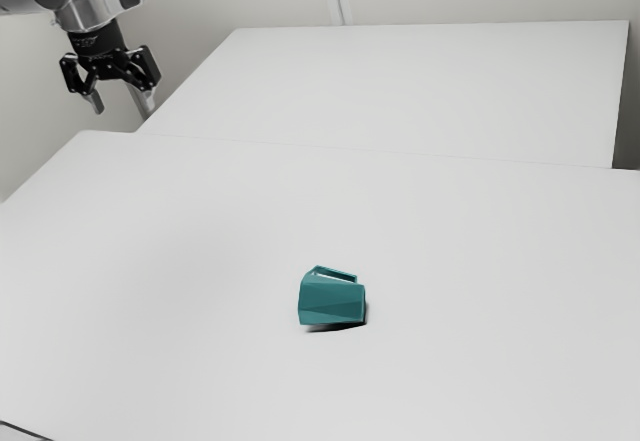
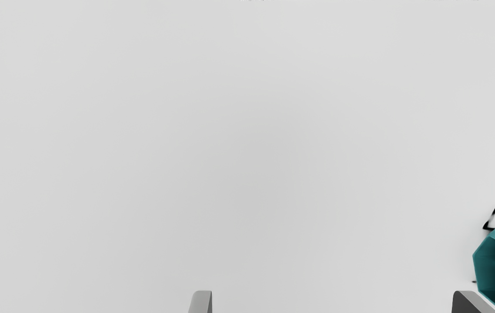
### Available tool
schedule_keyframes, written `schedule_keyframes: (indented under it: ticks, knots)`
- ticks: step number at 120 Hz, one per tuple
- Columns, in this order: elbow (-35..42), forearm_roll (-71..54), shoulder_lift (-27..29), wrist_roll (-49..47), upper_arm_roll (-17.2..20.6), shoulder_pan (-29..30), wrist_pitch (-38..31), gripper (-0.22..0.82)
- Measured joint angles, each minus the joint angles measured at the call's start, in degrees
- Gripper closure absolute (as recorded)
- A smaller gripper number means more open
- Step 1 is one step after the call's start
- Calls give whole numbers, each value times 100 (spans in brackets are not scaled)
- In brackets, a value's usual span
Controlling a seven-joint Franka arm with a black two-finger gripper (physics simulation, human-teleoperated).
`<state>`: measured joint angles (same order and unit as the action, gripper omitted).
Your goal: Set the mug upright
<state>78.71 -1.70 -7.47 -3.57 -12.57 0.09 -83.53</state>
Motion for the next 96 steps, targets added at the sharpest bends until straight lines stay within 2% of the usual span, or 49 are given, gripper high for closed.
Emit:
schedule_keyframes:
  ticks: [17,29,39,60,77,96]
  knots:
    - [192,219,7,13,-24,-32,-114,0]
    - [608,902,-165,90,-246,-31,-434,0]
    - [1307,1902,-332,299,-510,48,-752,0]
    - [2729,4012,-506,1136,-602,145,-1467,0]
    - [3466,5063,-536,1907,-560,118,-1784,0]
    - [4546,5476,-83,2604,-194,26,-2185,0]
